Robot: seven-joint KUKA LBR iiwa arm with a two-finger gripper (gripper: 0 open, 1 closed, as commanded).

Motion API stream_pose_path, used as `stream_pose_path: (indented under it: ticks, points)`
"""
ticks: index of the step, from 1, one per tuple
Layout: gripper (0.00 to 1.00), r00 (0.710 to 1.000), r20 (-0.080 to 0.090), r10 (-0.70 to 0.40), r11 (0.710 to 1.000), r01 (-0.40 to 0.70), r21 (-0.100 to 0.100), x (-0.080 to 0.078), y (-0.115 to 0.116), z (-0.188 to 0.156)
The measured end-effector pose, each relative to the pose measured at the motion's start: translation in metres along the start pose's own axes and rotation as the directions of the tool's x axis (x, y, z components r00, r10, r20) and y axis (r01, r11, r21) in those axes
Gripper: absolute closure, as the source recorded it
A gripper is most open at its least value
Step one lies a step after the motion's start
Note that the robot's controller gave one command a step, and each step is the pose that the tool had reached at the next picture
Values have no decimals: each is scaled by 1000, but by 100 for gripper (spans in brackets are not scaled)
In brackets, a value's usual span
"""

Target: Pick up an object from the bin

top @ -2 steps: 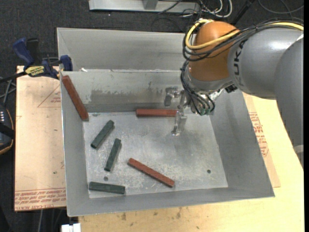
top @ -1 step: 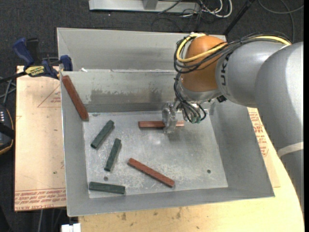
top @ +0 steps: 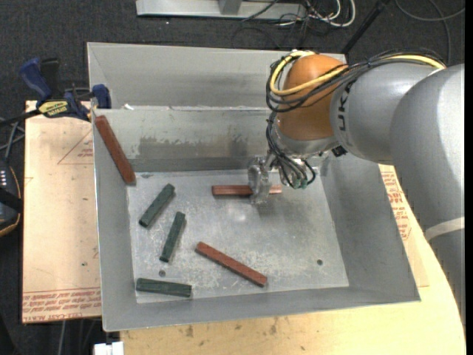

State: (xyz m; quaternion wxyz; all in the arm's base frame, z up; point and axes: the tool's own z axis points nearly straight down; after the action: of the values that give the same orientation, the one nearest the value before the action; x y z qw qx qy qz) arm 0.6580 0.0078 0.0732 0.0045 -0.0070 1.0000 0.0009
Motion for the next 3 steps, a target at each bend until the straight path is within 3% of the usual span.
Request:
stream_pose_path:
  ticks: [1,2,3]
  points:
    - [100,1000,4,23,1000,-23,0,3,12,-196]
    - [100,1000,-5,23,1000,-23,1,5,12,-190]
    - [0,987,-14,-160,987,160,-2,28,34,-85]
